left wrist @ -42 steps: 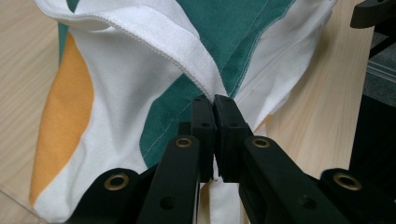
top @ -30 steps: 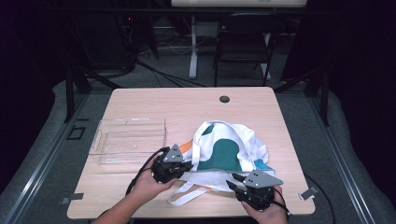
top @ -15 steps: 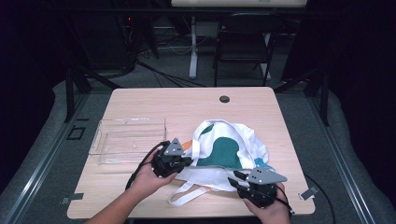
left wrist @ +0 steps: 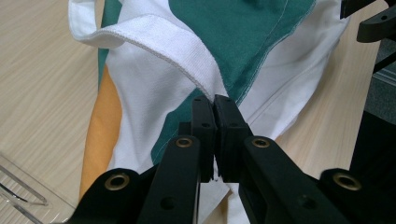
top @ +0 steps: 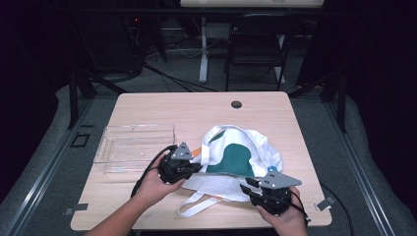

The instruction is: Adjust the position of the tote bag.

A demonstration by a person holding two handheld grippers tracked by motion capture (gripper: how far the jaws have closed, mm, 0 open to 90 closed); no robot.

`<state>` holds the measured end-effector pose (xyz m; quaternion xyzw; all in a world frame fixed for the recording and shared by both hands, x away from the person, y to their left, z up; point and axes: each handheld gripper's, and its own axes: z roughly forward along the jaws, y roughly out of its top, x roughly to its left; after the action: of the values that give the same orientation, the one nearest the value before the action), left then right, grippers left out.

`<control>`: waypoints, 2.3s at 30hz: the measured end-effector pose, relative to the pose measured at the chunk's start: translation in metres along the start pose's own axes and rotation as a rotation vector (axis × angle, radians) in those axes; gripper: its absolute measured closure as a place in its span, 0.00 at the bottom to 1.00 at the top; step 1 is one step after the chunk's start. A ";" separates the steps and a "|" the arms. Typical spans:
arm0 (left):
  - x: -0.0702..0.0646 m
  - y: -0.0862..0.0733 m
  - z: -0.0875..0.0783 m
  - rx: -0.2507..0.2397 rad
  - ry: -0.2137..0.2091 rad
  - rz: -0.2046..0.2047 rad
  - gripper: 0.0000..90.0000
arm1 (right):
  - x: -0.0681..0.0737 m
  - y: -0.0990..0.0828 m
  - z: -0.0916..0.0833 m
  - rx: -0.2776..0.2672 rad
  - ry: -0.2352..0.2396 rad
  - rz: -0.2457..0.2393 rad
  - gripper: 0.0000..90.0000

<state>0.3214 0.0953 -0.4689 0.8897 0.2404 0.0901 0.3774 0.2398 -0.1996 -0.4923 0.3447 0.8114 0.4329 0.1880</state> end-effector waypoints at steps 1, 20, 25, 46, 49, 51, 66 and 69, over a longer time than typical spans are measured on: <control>0.001 0.001 0.000 0.004 -0.005 0.003 0.98 | 0.000 0.001 0.000 0.005 -0.001 -0.002 0.77; 0.008 0.023 -0.012 -0.007 0.024 0.003 0.98 | -0.007 0.040 0.004 0.010 -0.005 -0.085 0.84; 0.014 0.027 -0.015 -0.016 0.017 -0.021 0.98 | -0.010 0.046 0.007 0.034 -0.011 -0.116 0.84; 0.025 0.035 -0.014 -0.022 0.009 -0.056 0.98 | -0.023 0.056 0.030 0.105 -0.043 -0.190 0.75; 0.026 0.035 -0.014 -0.021 0.010 -0.057 0.98 | -0.023 0.057 0.034 0.111 -0.032 -0.197 0.75; 0.027 0.036 -0.014 -0.020 0.013 -0.055 0.98 | -0.023 0.057 0.037 0.117 -0.027 -0.203 0.74; 0.029 0.037 -0.014 -0.023 0.018 -0.063 0.98 | -0.022 0.060 0.054 0.171 -0.016 -0.239 0.81; 0.029 0.037 -0.014 -0.023 0.015 -0.063 0.98 | -0.023 0.061 0.055 0.181 -0.016 -0.243 0.84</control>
<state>0.3550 0.0967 -0.4334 0.8766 0.2703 0.0875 0.3885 0.3131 -0.1613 -0.4721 0.2631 0.8813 0.3293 0.2136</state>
